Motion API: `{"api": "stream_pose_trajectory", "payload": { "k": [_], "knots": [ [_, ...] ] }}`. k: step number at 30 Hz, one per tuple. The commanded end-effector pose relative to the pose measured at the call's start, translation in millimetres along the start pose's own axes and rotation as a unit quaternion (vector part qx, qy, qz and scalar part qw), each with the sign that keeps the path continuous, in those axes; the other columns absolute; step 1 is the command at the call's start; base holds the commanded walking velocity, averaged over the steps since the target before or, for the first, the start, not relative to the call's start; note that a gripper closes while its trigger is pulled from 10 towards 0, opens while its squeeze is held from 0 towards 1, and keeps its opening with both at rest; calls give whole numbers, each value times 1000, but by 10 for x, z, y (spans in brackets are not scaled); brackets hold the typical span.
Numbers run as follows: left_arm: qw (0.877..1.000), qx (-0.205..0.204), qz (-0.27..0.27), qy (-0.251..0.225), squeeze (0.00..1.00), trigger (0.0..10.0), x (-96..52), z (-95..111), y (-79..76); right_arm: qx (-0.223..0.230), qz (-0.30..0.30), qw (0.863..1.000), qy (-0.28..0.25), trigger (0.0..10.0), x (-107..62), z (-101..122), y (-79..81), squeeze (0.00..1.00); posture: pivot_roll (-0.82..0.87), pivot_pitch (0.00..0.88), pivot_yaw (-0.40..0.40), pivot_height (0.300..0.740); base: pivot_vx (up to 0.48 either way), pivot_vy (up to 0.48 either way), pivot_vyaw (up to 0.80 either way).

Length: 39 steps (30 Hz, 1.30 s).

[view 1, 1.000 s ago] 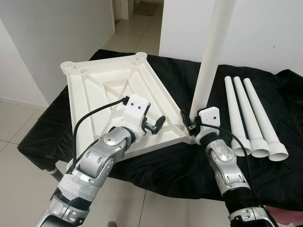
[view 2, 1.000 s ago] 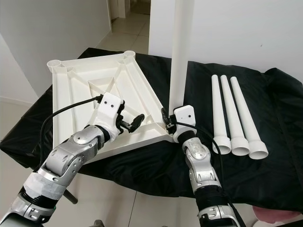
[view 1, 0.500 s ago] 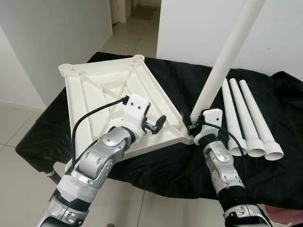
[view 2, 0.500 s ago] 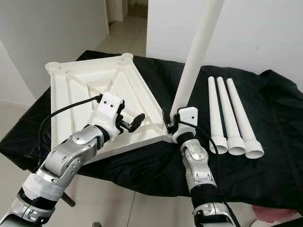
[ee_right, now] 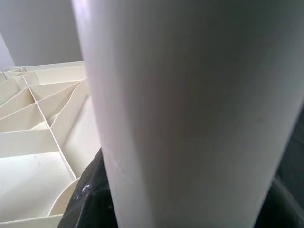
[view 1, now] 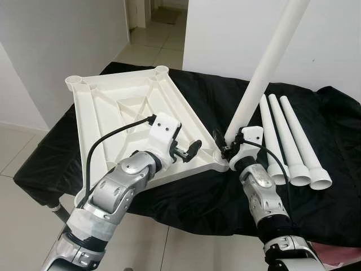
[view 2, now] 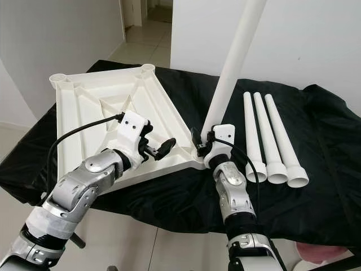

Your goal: Building children table

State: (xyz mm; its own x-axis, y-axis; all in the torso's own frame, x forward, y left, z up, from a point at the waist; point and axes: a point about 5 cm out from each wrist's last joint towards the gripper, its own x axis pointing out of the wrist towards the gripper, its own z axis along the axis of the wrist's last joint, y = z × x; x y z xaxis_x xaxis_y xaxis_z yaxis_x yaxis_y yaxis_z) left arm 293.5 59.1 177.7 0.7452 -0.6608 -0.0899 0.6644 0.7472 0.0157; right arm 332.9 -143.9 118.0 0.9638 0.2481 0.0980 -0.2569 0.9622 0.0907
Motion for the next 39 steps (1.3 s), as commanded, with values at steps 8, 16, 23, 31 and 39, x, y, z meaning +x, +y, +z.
{"api": "stream_pose_trajectory", "payload": {
  "k": [8,16,23,31,39],
  "knots": [
    [1000,0,-17,-6,0,10000,-3,31,10,9,-28,998,56,10000,-107,-282,27,0,-12,0,-31,740,0,0,0],
    [1000,1,-19,-5,0,10000,-4,24,16,32,-109,992,53,10000,-109,-246,47,0,-11,0,-33,740,0,0,0],
    [1000,0,-20,-6,0,10000,12,30,1,27,-202,978,35,10000,-108,-184,196,0,-8,0,-44,740,0,0,0],
    [1000,-1,-22,-9,0,10000,6,28,-19,35,-172,984,28,10000,-90,-182,355,663,0,0,-51,740,0,0,0],
    [1000,3,-29,-7,0,10000,12,27,-27,23,-111,993,-11,10000,-97,-88,339,0,5,0,-44,740,0,0,0]
  ]
}}
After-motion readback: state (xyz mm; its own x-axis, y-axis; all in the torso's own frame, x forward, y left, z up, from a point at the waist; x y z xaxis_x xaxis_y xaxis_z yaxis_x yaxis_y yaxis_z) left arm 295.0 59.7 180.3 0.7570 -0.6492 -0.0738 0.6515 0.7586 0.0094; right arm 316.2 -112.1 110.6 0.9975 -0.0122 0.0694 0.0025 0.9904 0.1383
